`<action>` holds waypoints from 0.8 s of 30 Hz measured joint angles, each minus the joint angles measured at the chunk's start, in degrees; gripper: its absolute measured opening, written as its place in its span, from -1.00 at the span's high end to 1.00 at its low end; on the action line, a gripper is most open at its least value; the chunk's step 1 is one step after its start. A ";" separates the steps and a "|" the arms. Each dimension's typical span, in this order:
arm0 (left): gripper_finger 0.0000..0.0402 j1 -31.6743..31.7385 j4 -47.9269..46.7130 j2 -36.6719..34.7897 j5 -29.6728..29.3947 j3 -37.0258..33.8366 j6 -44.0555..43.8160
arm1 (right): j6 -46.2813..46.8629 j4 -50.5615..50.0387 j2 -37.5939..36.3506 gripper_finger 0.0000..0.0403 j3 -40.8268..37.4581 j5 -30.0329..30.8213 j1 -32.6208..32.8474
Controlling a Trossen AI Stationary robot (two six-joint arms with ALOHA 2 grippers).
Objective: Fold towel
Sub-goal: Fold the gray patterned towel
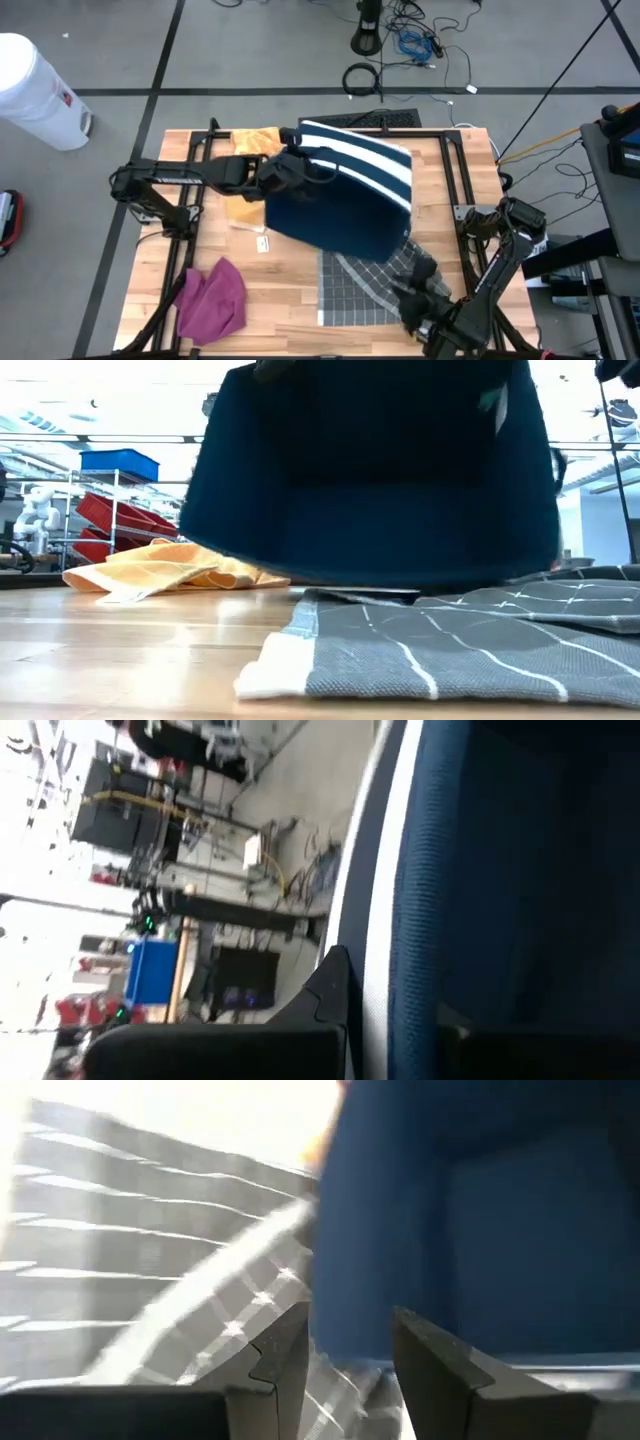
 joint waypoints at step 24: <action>0.99 5.67 -14.35 1.60 2.30 14.61 -12.52 | -45.34 17.61 0.00 0.37 0.00 8.10 -6.74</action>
